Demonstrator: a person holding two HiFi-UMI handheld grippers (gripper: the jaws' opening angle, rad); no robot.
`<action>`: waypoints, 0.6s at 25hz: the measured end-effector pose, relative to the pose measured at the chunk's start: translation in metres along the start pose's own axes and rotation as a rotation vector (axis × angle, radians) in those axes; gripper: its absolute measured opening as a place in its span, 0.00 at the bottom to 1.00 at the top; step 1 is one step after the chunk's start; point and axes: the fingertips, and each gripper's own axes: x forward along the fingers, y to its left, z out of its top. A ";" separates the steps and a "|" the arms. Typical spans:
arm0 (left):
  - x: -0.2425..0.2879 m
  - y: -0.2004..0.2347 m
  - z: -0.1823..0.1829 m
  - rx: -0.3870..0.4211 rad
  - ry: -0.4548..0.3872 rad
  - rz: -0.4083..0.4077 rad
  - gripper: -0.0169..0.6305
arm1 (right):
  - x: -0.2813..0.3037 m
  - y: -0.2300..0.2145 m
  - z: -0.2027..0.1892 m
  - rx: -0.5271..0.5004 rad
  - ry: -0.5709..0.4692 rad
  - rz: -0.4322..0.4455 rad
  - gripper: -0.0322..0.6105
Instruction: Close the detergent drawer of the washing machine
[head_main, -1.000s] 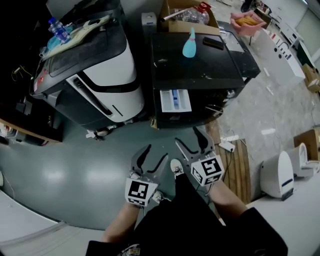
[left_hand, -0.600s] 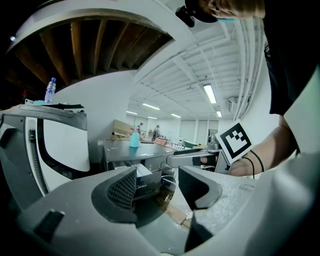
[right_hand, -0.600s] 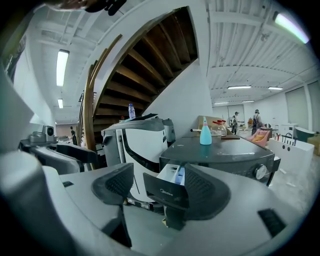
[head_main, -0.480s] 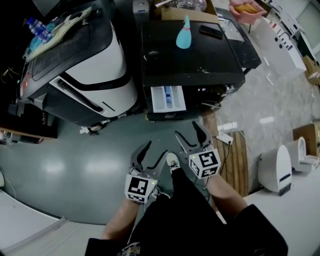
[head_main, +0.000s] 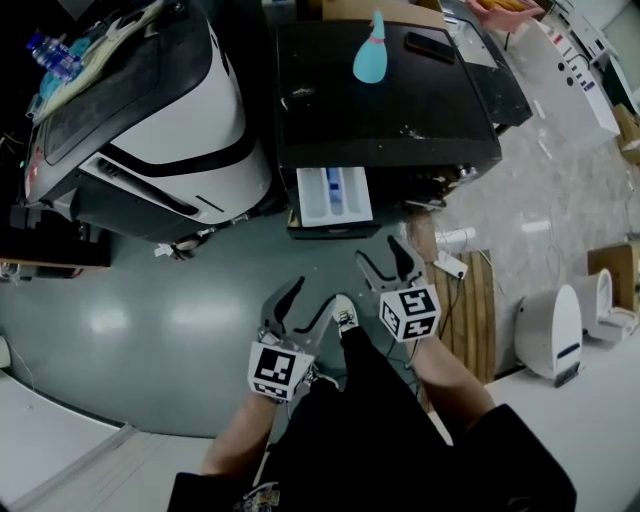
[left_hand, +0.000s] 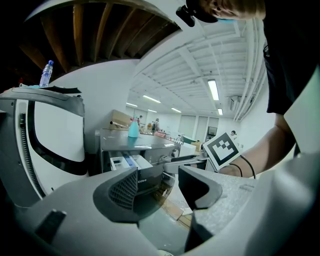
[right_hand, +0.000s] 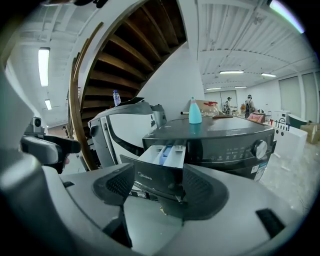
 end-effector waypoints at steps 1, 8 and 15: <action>0.003 0.001 -0.001 -0.002 0.006 0.000 0.40 | 0.004 -0.004 -0.003 0.006 0.008 -0.001 0.52; 0.022 0.011 -0.007 -0.018 0.031 0.002 0.40 | 0.029 -0.021 -0.025 0.045 0.070 0.010 0.49; 0.036 0.021 -0.007 -0.037 0.039 0.018 0.40 | 0.044 -0.033 -0.042 0.061 0.115 0.023 0.45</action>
